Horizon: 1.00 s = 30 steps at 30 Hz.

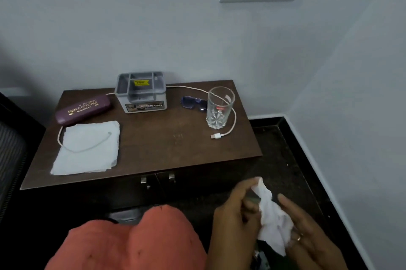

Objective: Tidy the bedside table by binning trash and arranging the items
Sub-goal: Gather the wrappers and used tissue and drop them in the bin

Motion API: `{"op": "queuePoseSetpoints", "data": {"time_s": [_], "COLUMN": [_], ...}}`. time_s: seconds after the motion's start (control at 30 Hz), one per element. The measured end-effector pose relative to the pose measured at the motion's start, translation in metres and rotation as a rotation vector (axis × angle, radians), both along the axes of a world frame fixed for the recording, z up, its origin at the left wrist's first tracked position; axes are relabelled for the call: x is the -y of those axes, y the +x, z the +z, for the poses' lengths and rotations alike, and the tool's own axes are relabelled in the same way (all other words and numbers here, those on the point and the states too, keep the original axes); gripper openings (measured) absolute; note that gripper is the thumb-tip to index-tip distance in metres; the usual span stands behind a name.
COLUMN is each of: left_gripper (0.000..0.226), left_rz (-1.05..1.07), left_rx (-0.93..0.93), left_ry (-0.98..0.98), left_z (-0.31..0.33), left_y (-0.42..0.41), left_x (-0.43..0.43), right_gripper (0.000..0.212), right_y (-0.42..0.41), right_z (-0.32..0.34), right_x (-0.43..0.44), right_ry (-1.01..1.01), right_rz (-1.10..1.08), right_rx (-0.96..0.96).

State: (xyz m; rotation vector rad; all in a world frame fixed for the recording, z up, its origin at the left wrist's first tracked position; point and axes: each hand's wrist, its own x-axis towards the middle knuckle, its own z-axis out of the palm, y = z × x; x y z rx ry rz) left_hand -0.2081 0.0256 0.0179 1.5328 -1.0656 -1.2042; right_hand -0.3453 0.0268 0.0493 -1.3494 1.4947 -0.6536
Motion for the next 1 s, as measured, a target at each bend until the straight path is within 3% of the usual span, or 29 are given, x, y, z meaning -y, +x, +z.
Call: {"op": "queuePoseSetpoints", "data": {"time_s": [0.13,0.27,0.33,0.47,0.63,0.77,0.9,1.0], "left_gripper": [0.030,0.022,0.025,0.028,0.039,0.055,0.070,0.070], "left_rz": [-0.178,-0.302,-0.364,-0.537,-0.669,-0.784,-0.820,-0.806], "left_rx": [0.108,0.176,0.173,0.187,0.392,0.552,0.596,0.588], "left_ry": [0.063,0.183,0.240,0.373,0.325,0.414,0.487,0.490], "left_z": [-0.012,-0.031,-0.043,-0.062,-0.072,-0.078,-0.088,-0.090], "left_y": [-0.016,-0.035,-0.044,-0.062,-0.068,-0.065,-0.059,-0.058], "left_x": [-0.009,-0.005,-0.003,-0.006,-0.012,-0.008,-0.005,-0.005], "right_gripper": [0.069,0.039,0.033,0.043,0.030,0.023,0.052,0.053], "right_y": [-0.031,-0.045,-0.050,-0.061,-0.068,-0.065,-0.067,-0.070], "right_z": [-0.018,-0.046,-0.060,-0.098,-0.150,-0.174,-0.183,-0.185], "right_x": [-0.018,-0.018,-0.020,-0.019,-0.023,-0.020,-0.018,-0.017], "right_ry": [0.014,-0.003,-0.019,-0.068,-0.081,0.017,0.125,0.142], "right_rz": [0.004,-0.003,-0.021,-0.084,-0.092,-0.013,0.093,0.062], "right_rx": [0.048,-0.057,-0.101,-0.239,-0.394,-0.435,-0.532,-0.498]}}
